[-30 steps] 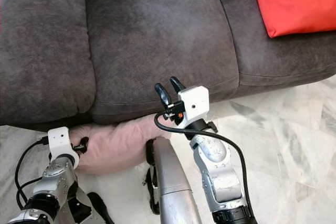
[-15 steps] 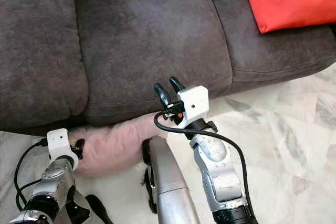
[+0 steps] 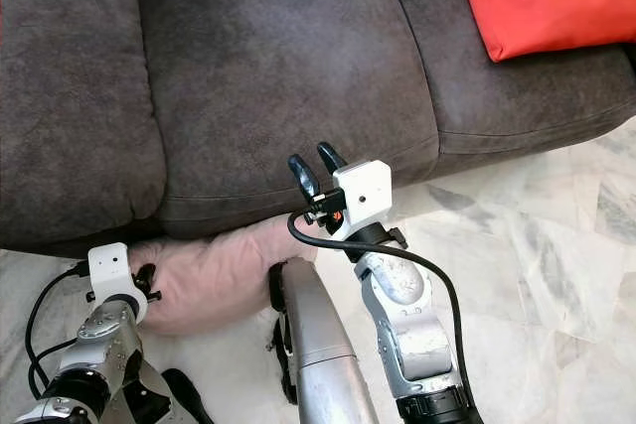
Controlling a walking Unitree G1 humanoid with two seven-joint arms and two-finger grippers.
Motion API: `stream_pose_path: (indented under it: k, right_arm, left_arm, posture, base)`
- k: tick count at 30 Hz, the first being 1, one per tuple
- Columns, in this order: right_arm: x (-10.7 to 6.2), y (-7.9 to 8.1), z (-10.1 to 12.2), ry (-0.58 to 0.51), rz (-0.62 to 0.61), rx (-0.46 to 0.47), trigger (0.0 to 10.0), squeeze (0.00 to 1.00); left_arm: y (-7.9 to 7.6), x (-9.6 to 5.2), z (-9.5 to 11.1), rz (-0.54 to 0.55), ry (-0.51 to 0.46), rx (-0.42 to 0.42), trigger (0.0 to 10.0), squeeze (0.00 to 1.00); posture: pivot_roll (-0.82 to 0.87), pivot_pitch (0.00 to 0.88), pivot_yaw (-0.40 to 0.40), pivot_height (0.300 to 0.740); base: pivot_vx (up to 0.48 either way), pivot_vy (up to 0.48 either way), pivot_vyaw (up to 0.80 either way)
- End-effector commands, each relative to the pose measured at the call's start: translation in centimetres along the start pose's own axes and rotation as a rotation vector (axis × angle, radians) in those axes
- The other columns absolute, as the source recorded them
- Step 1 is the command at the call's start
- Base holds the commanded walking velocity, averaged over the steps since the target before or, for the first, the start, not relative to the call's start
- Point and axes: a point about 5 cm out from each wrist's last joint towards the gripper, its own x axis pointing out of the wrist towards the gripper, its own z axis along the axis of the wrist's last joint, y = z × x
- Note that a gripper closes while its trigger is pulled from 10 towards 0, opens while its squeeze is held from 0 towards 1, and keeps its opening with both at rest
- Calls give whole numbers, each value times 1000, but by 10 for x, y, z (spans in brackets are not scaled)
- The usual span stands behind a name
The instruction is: Move the pillow to the sofa from floor
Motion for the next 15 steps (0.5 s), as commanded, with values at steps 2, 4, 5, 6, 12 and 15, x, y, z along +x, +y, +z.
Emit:
stream_pose_path:
  k: [2,4,5,6,12,15]
  right_arm:
    - [-2,0,-8,24,-5,5,10000,0]
    - [0,1,-9,24,-7,7,10000,0]
    - [0,1,-9,24,-7,7,10000,0]
    - [2,1,-9,22,-6,9,10000,0]
    - [4,5,-13,27,1,11,10000,0]
    - [4,5,-14,26,-4,12,10000,0]
  left_arm:
    - [-5,-7,-23,-28,72,12,0,0]
    - [-6,-7,-22,-33,71,13,0,0]
    - [-6,-7,-22,-33,71,13,0,0]
    - [-7,-6,-20,-39,63,15,0,0]
    - [-10,-6,-19,-44,62,52,4667,0]
    - [-17,-9,-11,-88,-27,63,10000,0]
  posture:
    - [-147,481,-235,551]
    - [-136,472,-226,551]
    - [-136,472,-226,551]
    - [-131,466,-221,551]
    - [-115,448,-202,551]
    - [-109,434,-189,551]
  base:
    - [0,0,0]
    - [0,0,0]
    - [0,0,0]
    - [0,0,0]
    - [0,0,0]
    - [0,0,0]
